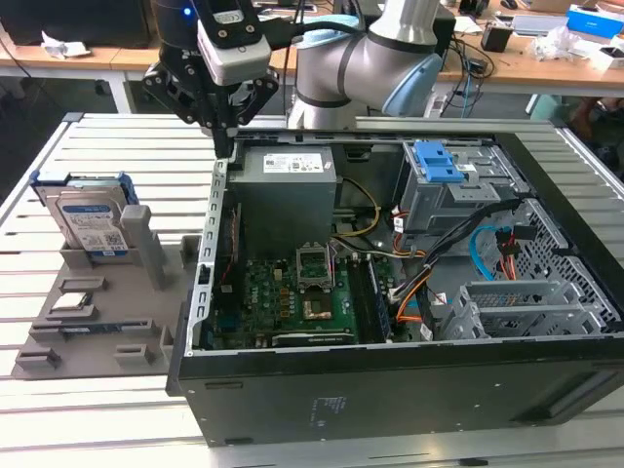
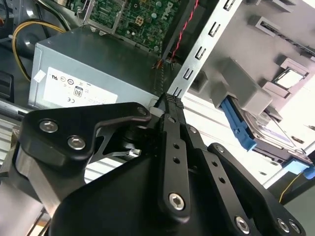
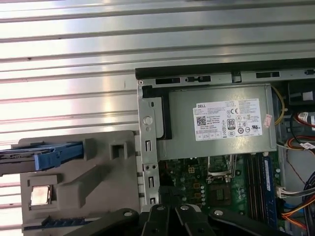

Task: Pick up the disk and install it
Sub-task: 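Reach for the disk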

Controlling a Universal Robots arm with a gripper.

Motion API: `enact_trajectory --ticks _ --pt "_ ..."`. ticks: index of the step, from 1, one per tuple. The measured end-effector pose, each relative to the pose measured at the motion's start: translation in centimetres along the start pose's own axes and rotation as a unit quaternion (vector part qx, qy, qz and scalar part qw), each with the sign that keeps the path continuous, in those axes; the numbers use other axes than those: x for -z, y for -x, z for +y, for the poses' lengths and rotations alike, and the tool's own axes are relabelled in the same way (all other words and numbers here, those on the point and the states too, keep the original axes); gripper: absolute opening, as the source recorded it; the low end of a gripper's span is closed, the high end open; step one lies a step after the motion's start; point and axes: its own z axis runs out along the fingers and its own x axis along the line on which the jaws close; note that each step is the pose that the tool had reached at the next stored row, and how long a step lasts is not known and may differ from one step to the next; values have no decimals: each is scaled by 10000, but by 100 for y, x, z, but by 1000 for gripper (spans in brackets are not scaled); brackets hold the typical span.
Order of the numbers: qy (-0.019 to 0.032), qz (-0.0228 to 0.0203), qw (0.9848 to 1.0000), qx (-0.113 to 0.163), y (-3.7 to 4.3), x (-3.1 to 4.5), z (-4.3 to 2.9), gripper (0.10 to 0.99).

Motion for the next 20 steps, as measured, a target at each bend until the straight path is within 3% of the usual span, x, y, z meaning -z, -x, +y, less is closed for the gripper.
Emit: enact_trajectory --ticks 17,20 --pt "0 0 10000 0 -335 9 -25 106" --pt "0 0 10000 0 -449 12 -34 106"
